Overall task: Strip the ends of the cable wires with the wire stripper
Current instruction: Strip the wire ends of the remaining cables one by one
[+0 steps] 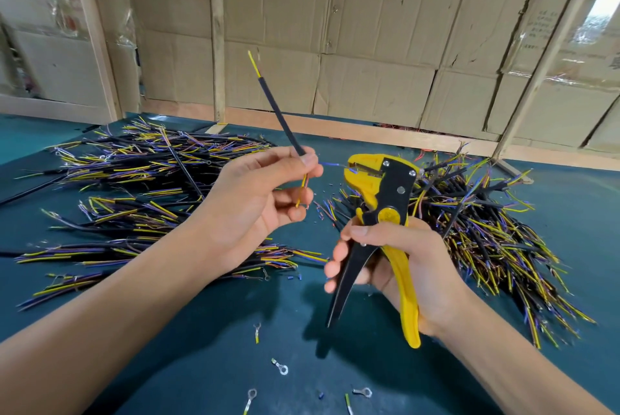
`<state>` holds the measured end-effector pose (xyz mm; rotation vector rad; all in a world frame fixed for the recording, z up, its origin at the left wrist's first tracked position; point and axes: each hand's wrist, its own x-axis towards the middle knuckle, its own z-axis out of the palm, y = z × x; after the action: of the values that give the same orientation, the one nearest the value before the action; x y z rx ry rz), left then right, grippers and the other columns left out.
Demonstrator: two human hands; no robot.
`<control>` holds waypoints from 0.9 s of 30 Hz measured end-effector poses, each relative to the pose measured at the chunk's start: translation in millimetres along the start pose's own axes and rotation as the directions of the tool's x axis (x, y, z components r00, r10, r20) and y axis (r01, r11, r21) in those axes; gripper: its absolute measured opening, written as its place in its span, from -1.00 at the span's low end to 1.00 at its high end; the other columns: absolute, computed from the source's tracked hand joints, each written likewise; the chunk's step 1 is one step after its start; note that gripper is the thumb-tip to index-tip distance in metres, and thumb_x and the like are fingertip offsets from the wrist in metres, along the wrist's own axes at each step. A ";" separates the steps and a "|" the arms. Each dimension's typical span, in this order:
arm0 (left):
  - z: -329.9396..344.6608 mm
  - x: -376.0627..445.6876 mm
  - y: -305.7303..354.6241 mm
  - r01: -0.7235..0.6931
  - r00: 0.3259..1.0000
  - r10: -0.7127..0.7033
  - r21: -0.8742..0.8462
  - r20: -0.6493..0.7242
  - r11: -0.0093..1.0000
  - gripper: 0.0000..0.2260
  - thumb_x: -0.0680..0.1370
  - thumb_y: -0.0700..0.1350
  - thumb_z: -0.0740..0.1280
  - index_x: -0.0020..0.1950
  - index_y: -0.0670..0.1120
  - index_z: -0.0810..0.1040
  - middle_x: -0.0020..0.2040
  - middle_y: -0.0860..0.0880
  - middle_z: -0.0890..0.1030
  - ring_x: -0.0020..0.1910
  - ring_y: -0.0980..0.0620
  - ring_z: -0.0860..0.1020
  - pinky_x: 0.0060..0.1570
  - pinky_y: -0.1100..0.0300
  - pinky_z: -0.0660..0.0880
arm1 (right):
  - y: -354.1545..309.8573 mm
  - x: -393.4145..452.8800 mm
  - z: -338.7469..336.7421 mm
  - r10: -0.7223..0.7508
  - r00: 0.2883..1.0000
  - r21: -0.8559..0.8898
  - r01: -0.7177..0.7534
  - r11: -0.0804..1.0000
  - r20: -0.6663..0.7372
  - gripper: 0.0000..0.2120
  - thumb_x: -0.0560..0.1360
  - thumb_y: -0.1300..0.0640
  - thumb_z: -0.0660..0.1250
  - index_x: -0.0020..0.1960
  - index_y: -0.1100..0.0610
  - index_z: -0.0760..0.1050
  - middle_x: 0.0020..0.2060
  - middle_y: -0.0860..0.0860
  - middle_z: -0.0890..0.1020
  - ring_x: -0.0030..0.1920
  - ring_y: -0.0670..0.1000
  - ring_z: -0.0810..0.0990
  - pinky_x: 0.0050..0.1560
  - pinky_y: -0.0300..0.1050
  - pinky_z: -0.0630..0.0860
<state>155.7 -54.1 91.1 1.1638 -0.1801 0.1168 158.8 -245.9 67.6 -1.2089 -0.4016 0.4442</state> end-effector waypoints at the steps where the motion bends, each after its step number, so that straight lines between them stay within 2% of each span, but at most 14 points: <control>1: 1.2 -1.0 0.0 -0.014 1.000 0.014 -0.001 0.000 1.000 -0.93 0.40 -0.12 0.48 -0.14 -0.05 0.69 -0.16 -0.07 0.67 -0.41 0.03 0.53 -0.41 0.25 0.41 | 0.4 -1.1 1.0 -0.011 1.000 -0.006 0.011 1.000 0.020 -0.90 0.36 0.27 0.38 -0.20 0.33 0.61 -0.31 0.30 0.57 -0.31 0.30 0.64 -0.25 0.17 0.63; 5: 3.8 -4.1 -2.3 -0.073 0.997 0.073 0.072 0.002 0.995 -0.89 0.39 -0.11 0.47 -0.11 -0.05 0.68 -0.15 -0.08 0.67 -0.39 0.02 0.54 -0.37 0.22 0.42 | 2.6 -3.5 3.4 -0.047 0.997 -0.031 0.049 0.998 0.064 -0.86 0.32 0.24 0.44 -0.19 0.33 0.62 -0.32 0.32 0.58 -0.31 0.32 0.64 -0.23 0.18 0.63; 10: 5.7 -4.9 -6.3 -0.144 0.989 0.145 0.113 0.004 0.983 -0.84 0.40 -0.12 0.47 -0.05 -0.12 0.65 -0.18 -0.10 0.66 -0.39 -0.02 0.55 -0.41 0.21 0.41 | 4.7 -2.7 3.4 -0.047 0.998 -0.080 0.050 0.996 0.036 -0.85 0.26 0.21 0.47 -0.23 0.30 0.62 -0.35 0.32 0.58 -0.35 0.32 0.64 -0.23 0.21 0.62; 18: 8.0 -5.6 -8.3 -0.151 0.988 0.155 0.153 -0.015 0.977 -0.92 0.52 -0.24 0.42 -0.01 -0.18 0.63 -0.20 -0.11 0.66 -0.40 -0.06 0.55 -0.44 0.20 0.42 | 13.0 -0.6 7.6 -0.041 0.999 -0.087 0.039 0.995 -0.025 -0.88 0.19 0.21 0.41 -0.32 0.26 0.57 -0.41 0.28 0.54 -0.42 0.28 0.60 -0.29 0.20 0.61; 21: 8.7 -6.2 -7.9 -0.166 0.985 0.170 0.173 -0.014 0.971 -0.94 0.52 -0.25 0.42 -0.02 -0.20 0.63 -0.25 -0.09 0.65 -0.40 -0.07 0.56 -0.45 0.21 0.42 | 14.6 -1.0 9.9 -0.043 0.998 -0.099 0.040 0.994 -0.036 -0.95 0.24 0.28 0.34 -0.37 0.28 0.54 -0.44 0.28 0.52 -0.45 0.26 0.58 -0.30 0.19 0.60; 23: 9.3 -5.7 -8.3 -0.181 0.982 0.187 0.189 -0.016 0.965 -0.94 0.52 -0.26 0.42 -0.03 -0.21 0.62 -0.28 -0.10 0.62 -0.40 -0.08 0.56 -0.46 0.20 0.43 | 14.6 -1.7 11.4 -0.030 0.998 -0.102 0.024 0.994 -0.063 -0.92 0.25 0.30 0.29 -0.40 0.28 0.52 -0.45 0.27 0.50 -0.47 0.25 0.56 -0.34 0.17 0.59; 25: 8.7 -5.1 -8.4 -0.197 0.979 0.205 0.206 -0.018 0.958 -0.95 0.51 -0.27 0.42 -0.04 -0.23 0.61 -0.33 -0.11 0.58 -0.41 -0.10 0.56 -0.47 0.19 0.42 | 14.0 -2.2 14.1 -0.001 0.994 -0.106 -0.010 0.994 -0.105 -0.93 0.18 0.26 0.32 -0.43 0.26 0.47 -0.48 0.25 0.47 -0.52 0.21 0.50 -0.40 0.11 0.55; 27: 8.0 -5.7 -8.1 -0.219 0.974 0.227 0.247 -0.004 0.944 -0.96 0.51 -0.27 0.42 -0.06 -0.23 0.61 -0.37 -0.12 0.55 -0.41 -0.10 0.57 -0.48 0.18 0.42 | 13.0 -3.5 14.4 0.036 0.984 -0.103 -0.054 0.993 -0.172 -0.82 0.02 0.15 0.36 -0.47 0.21 0.40 -0.52 0.20 0.42 -0.57 0.15 0.41 -0.46 0.00 0.49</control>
<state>151.0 -64.7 85.7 1.3846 -0.2747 0.3669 146.9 -232.5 59.4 -1.3518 -0.2545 0.3581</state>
